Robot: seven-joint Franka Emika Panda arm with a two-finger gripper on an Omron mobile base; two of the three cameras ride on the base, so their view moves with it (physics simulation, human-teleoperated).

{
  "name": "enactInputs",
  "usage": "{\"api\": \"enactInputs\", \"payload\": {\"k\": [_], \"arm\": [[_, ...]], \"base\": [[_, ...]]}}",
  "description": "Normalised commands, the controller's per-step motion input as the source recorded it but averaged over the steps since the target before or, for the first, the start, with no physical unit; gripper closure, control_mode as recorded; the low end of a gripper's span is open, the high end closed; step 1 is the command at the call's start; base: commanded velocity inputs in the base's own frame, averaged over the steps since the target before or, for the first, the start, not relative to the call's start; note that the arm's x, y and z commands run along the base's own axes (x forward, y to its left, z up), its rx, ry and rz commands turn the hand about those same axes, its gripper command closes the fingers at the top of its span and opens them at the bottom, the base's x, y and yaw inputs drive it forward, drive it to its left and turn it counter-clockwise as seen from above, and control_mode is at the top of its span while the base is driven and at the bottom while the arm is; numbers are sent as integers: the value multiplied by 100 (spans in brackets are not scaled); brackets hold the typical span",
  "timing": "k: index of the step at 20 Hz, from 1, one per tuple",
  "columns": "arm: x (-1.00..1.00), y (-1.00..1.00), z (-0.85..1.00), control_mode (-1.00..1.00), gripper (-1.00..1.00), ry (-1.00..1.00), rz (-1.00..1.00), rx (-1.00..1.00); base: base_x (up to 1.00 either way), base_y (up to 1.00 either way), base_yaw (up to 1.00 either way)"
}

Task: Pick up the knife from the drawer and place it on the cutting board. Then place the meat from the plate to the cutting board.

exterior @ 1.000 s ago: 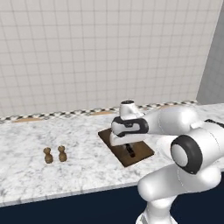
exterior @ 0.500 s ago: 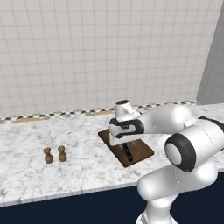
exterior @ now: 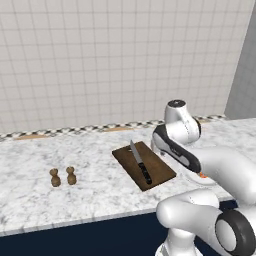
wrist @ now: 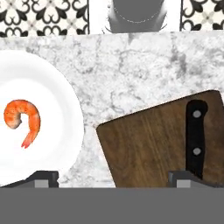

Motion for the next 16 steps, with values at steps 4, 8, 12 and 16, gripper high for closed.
{"api": "enactInputs", "payload": {"k": [4, 8, 12, 16], "arm": [[-70, -100, 1, -100, -100, -7, -8, 0], [-62, -100, -31, -100, -100, 0, -8, 4], [-12, -93, -37, -100, -100, 0, 0, 1], [27, -32, -17, -100, -100, 0, 0, 0]], "base": [[0, 0, 0], [0, 0, 0], [0, 0, 0], [0, 0, 0]]}}
